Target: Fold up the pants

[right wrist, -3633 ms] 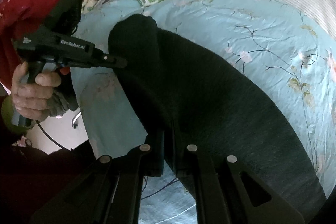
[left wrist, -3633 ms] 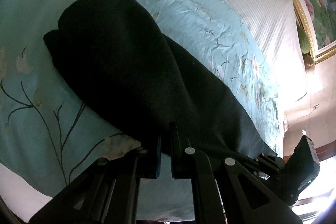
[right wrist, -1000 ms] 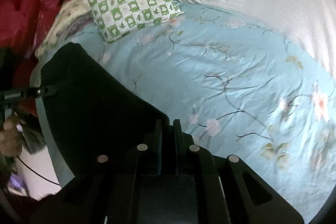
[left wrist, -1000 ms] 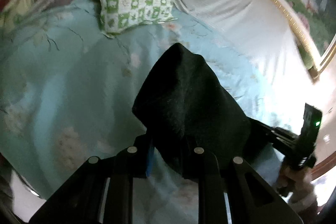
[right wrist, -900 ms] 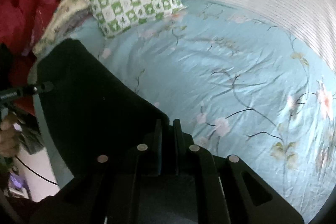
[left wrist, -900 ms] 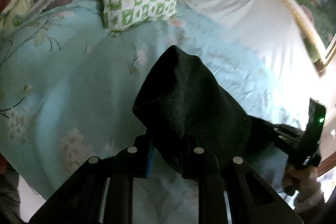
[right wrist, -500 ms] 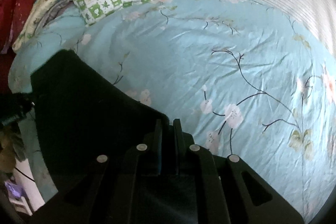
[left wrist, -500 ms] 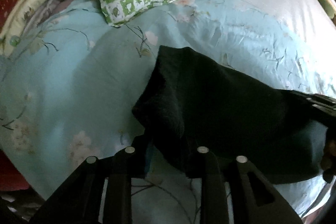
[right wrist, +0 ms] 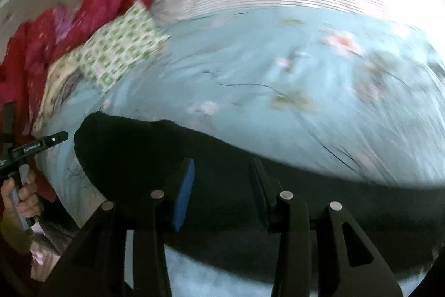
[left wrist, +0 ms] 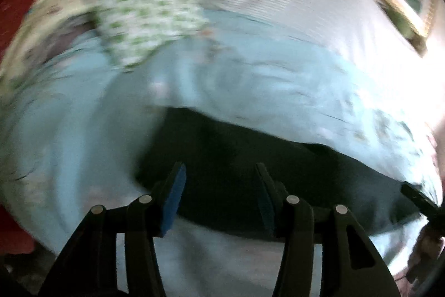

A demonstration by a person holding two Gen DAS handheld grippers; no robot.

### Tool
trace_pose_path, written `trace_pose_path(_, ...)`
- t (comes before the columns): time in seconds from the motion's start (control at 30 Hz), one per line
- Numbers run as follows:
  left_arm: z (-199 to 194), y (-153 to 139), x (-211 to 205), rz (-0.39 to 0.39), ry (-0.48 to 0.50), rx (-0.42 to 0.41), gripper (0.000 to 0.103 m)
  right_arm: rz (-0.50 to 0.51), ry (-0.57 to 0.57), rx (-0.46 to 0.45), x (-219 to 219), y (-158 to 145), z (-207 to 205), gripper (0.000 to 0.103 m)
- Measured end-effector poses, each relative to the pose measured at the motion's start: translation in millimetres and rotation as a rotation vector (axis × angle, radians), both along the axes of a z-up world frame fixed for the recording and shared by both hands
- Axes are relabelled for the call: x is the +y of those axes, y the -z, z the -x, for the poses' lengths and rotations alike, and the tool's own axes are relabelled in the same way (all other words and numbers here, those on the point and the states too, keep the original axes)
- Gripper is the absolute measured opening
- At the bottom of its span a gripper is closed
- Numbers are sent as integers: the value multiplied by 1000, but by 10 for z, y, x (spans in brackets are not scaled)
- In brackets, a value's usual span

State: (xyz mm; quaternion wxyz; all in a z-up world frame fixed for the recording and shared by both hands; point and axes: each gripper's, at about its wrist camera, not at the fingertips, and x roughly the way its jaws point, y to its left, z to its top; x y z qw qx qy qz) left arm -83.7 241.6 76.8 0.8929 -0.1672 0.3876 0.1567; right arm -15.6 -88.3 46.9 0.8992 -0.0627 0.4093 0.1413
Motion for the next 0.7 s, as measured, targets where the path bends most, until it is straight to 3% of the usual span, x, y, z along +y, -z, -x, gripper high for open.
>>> trace_pose_path(0.27,-646,54,-1051,13,346,47,56,-36,217,-59,-799,-246,534,42)
trace_pose_path(0.7,-1591,253,-2453,-8,757,159,61,-91,426,-89,-1561,-246,892,42)
